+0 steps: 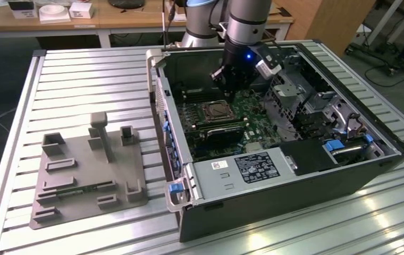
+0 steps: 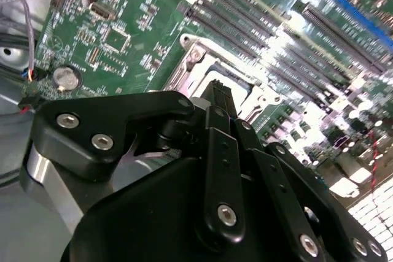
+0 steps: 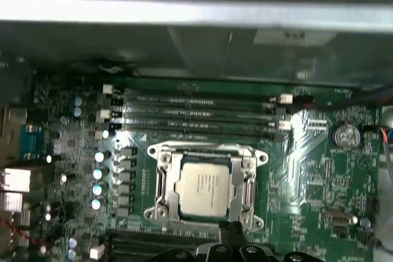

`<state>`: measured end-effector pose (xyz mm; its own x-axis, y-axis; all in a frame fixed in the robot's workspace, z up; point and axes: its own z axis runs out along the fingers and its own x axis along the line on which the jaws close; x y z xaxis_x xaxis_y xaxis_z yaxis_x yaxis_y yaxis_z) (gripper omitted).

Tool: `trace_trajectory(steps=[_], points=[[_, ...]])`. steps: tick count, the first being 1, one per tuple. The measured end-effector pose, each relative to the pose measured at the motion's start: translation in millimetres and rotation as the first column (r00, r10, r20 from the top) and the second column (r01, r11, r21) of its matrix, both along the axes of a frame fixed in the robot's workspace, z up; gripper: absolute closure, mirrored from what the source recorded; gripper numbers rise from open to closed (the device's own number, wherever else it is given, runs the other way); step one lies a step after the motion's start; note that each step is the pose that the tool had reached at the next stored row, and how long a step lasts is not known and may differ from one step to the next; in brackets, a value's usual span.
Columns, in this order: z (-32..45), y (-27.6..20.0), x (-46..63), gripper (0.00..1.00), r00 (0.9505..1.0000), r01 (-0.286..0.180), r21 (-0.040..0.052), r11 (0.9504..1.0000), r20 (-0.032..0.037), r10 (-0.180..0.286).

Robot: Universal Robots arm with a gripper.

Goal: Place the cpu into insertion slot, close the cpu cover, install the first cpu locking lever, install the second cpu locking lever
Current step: 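Install the second cpu locking lever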

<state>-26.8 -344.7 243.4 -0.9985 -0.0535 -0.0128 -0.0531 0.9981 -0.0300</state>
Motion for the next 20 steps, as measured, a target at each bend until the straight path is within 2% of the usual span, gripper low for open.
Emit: trace_trajectory(steps=[4,8,9,10,11,12,14,16,17,18,20], points=[[0.1,-9.2,0.0,0.89,1.0,0.0,-0.0048,1.0,-0.0002,0.0],[0.1,-20.2,0.0,0.89,1.0,0.0,-0.0055,1.0,-0.0008,0.0],[0.1,-21.9,-0.2,0.89,1.0,0.0,0.0006,1.0,-0.0018,0.0],[0.1,-22.6,-0.5,0.89,1.0,0.0,0.0108,0.9999,-0.0045,0.0],[0.1,-23.2,-0.7,0.89,0.9999,0.001,0.0166,0.9999,-0.0138,0.0],[0.1,-23.8,-0.8,0.89,0.9997,0.001,0.0184,0.9998,-0.0257,-0.001],[-0.1,-25.4,-0.9,0.89,0.9987,0.003,0.0191,0.9998,-0.0502,-0.002],[-0.2,-27.8,-0.9,0.89,0.9976,0.005,0.0191,0.9998,-0.0695,-0.003],[-0.3,-29.8,-1.0,0.89,0.9972,0.005,0.0192,0.9998,-0.0751,-0.004],[-0.6,-32.0,-1.2,0.89,0.997,0.005,0.0199,0.9998,-0.0779,-0.004],[-1.2,-35.1,-2.3,0.89,0.9968,0.005,0.0255,0.9997,-0.08,-0.003]])
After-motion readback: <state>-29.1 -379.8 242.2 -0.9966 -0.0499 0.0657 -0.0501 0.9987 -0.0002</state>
